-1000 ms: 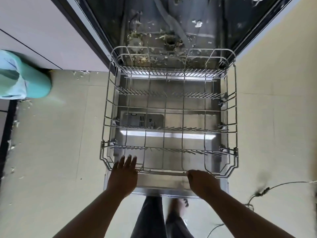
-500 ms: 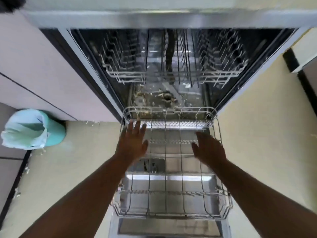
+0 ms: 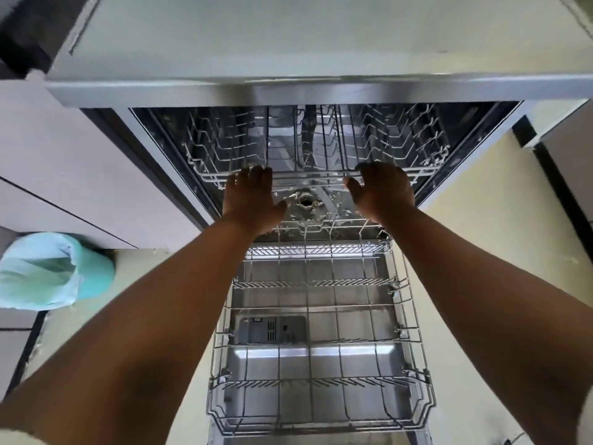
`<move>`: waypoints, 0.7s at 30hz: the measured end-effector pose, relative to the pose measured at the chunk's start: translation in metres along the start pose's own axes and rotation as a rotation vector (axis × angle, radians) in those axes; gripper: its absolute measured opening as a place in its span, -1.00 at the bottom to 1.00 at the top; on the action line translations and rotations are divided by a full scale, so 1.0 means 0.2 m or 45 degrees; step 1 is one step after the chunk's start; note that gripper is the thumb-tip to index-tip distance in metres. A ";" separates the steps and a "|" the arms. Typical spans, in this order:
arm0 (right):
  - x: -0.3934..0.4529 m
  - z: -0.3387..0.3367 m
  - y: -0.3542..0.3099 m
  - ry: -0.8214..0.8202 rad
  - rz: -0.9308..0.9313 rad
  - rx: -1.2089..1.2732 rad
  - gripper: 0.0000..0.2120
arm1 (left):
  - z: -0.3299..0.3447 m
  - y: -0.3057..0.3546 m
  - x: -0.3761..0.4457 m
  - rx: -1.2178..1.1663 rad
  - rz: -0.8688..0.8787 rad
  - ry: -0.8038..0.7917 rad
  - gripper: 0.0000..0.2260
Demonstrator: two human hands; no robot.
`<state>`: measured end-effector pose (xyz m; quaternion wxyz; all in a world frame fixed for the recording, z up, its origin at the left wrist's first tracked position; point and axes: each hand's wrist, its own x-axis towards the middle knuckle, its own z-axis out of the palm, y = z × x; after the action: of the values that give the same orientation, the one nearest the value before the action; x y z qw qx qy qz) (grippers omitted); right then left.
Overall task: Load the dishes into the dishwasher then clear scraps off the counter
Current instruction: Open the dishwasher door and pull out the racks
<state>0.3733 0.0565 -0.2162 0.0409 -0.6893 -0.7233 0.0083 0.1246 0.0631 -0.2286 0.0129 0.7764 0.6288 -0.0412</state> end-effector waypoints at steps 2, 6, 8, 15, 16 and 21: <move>-0.05 -0.03 -0.02 0.078 0.019 0.007 -0.53 | -0.04 0.01 -0.04 0.037 0.005 0.037 -0.43; -0.28 -0.08 -0.05 -0.099 0.167 0.041 -0.56 | -0.14 0.04 -0.25 0.024 0.103 0.003 -0.49; -0.45 -0.07 -0.04 -0.323 0.335 0.125 -0.58 | -0.10 0.07 -0.43 -0.006 0.124 -0.121 -0.53; -1.00 -0.09 -0.06 -0.610 0.060 0.003 -0.64 | -0.01 0.15 -0.97 -0.473 -0.194 -0.248 -0.61; -1.04 -0.10 -0.06 -0.740 0.088 0.063 -0.65 | -0.03 0.17 -1.02 -0.481 -0.274 -0.375 -0.54; -1.26 -0.18 -0.07 -1.001 -0.101 -0.041 -0.67 | -0.08 0.27 -1.26 -0.291 -0.266 -0.589 -0.43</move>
<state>0.3730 -0.1975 -0.1922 -0.2498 -0.6055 -0.7099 0.2589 0.1272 -0.1929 -0.1939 0.2392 0.6707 0.6865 -0.1472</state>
